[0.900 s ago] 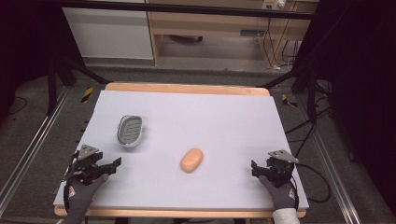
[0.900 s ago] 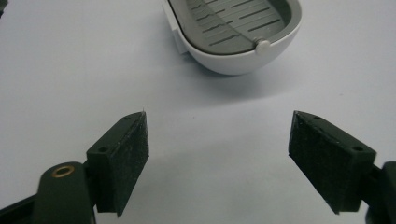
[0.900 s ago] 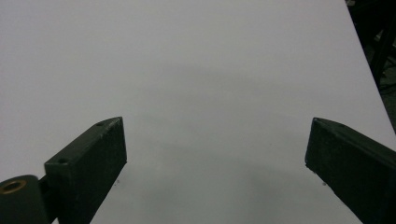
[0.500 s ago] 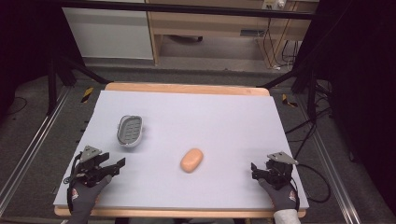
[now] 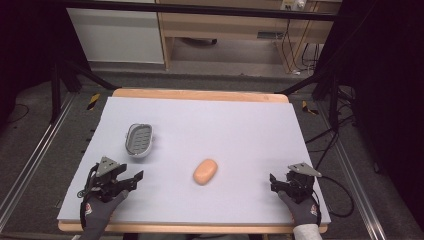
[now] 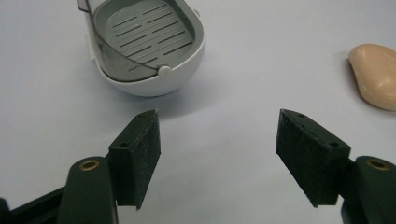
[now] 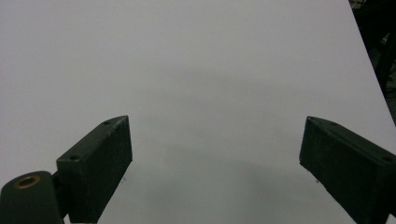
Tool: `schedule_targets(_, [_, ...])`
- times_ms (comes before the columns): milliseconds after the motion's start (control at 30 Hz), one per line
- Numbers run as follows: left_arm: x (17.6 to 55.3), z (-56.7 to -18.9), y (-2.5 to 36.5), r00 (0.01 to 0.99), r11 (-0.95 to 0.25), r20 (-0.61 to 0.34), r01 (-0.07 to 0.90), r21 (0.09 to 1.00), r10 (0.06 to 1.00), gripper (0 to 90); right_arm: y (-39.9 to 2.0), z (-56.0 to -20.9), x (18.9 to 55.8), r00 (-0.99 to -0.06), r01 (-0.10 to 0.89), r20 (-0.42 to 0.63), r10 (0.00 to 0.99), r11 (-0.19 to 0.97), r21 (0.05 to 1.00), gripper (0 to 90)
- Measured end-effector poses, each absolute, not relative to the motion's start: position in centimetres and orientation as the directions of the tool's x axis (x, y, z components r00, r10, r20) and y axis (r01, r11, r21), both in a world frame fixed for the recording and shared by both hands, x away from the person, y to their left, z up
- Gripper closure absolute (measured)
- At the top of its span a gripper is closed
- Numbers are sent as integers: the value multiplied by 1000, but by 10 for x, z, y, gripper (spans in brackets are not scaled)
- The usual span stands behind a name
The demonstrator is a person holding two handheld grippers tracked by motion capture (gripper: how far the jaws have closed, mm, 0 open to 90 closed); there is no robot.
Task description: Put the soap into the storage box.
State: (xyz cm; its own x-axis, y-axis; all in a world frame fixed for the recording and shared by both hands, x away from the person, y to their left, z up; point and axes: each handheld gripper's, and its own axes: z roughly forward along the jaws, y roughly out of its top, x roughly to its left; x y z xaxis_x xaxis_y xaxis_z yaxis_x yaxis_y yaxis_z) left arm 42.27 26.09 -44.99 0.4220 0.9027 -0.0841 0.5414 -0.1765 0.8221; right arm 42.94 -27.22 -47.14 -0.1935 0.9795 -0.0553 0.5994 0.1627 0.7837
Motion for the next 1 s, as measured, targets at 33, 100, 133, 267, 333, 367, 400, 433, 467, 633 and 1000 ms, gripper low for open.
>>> schedule_targets(33, [423, -450, 261, 422, -177, -84, 541, 822, 903, 297, -272, -471, 429, -192, 598, -51, 980, 158, 786, 95])
schedule_targets(100, [422, -449, 258, 431, -184, -82, 539, 822, 899, 295, -271, -470, 429, -195, 594, -53, 979, 160, 788, 95])
schedule_targets(133, [422, -448, 255, 438, -194, -75, 538, 821, 896, 295, -271, -469, 429, -200, 592, -52, 978, 163, 789, 95])
schedule_targets(267, [423, -445, 250, 447, -191, -84, 536, 822, 891, 293, -270, -469, 429, -211, 590, -53, 976, 171, 789, 95])
schedule_targets(333, [424, -443, 246, 453, -192, -88, 534, 823, 887, 290, -270, -469, 429, -213, 585, -59, 975, 176, 792, 93])
schedule_targets(367, [424, -443, 246, 453, -192, -88, 534, 823, 887, 289, -270, -469, 429, -213, 585, -59, 975, 176, 792, 93])
schedule_targets(400, [425, -443, 245, 458, -200, -81, 533, 822, 885, 287, -269, -468, 428, -208, 582, -58, 976, 171, 795, 90])
schedule_targets(433, [426, -441, 241, 469, -208, -80, 531, 822, 880, 285, -269, -467, 428, -208, 581, -57, 977, 170, 796, 89])
schedule_targets(467, [427, -439, 239, 473, -210, -80, 529, 822, 877, 285, -269, -467, 428, -207, 581, -55, 977, 168, 796, 89])
schedule_targets(633, [430, -431, 228, 493, -215, -80, 513, 831, 866, 279, -267, -466, 428, -214, 577, -61, 975, 177, 797, 89])
schedule_targets(1000, [440, -419, 197, 539, -242, -80, 500, 832, 838, 272, -267, -465, 428, -220, 578, -60, 974, 179, 796, 86])
